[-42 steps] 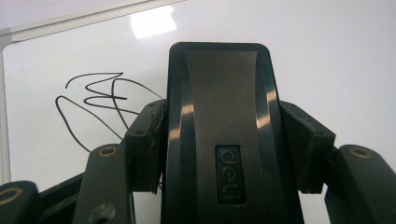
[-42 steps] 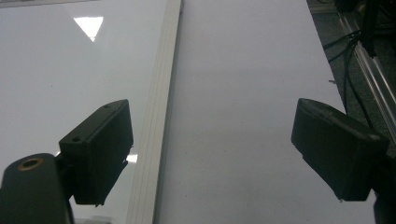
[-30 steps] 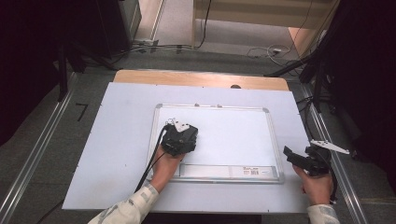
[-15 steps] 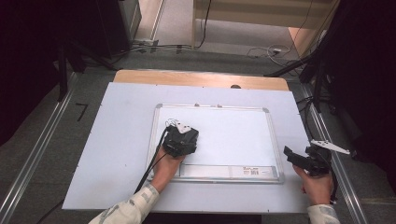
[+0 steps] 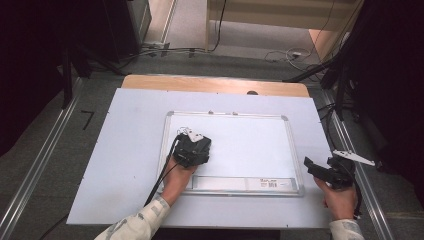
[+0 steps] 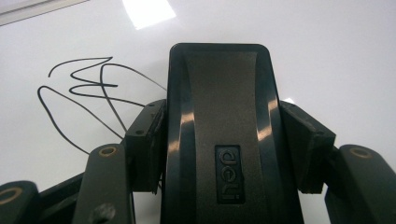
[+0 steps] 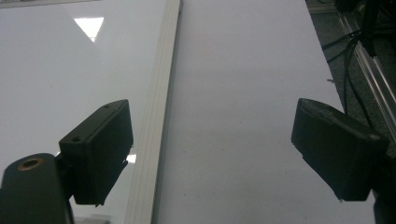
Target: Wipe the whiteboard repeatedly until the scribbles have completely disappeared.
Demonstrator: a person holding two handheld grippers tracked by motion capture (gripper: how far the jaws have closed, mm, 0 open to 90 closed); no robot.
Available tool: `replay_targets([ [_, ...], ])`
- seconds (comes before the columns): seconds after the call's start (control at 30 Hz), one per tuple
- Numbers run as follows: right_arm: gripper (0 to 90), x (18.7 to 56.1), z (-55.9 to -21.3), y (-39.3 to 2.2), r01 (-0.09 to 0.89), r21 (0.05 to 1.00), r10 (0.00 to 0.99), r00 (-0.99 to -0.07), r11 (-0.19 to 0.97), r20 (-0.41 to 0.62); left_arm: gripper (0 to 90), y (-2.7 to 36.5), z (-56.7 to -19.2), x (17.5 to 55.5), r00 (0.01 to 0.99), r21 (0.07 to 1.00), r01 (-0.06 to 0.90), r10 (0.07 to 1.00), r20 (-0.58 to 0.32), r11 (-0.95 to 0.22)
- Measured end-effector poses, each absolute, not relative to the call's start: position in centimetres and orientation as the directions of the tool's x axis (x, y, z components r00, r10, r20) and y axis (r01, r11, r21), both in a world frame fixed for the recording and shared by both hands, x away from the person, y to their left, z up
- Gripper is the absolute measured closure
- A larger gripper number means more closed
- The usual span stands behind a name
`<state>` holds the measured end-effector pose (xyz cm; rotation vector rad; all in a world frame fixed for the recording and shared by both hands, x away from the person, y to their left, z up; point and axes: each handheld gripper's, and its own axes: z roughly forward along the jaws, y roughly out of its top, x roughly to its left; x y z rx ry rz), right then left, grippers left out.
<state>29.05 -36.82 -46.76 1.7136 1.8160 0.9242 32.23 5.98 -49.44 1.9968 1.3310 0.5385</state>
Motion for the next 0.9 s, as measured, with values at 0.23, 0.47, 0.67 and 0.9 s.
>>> replay_targets([
  [0.23,11.5,29.06,-46.77,-36.83,0.668,0.744,0.989,-0.104,-0.011,0.107,39.3,5.70,-49.42,32.02,0.379,0.725,0.638,0.926,-0.002,-0.260],
  [0.47,11.5,29.06,-46.77,-36.80,0.670,0.743,0.989,-0.104,-0.009,0.106,39.3,5.63,-49.20,31.81,0.373,0.731,0.631,0.928,0.008,-0.260],
  [0.67,11.5,29.05,-46.75,-36.81,0.669,0.744,0.989,-0.105,-0.009,0.107,40.9,5.67,-49.19,31.85,0.377,0.733,0.626,0.926,0.014,-0.266],
  [0.9,11.5,29.04,-46.76,-36.83,0.669,0.744,0.989,-0.103,-0.012,0.108,40.9,6.04,-49.18,32.12,0.379,0.733,0.628,0.925,0.004,-0.260],
])
